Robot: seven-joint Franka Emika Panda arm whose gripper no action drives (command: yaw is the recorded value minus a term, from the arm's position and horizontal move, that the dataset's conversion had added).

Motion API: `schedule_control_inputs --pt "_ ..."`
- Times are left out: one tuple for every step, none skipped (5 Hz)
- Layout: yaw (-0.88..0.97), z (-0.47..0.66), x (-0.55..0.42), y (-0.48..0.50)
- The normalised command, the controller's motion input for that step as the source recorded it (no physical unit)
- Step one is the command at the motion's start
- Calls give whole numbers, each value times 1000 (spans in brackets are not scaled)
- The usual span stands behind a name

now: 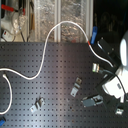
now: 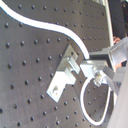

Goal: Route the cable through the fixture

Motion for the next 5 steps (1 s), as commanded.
schedule_control_inputs --pt "334 92 -51 -39" --pt "646 184 -168 -86" --pt "151 0 0 0" --pt "406 152 -190 -88" --pt "623 183 -358 -70"
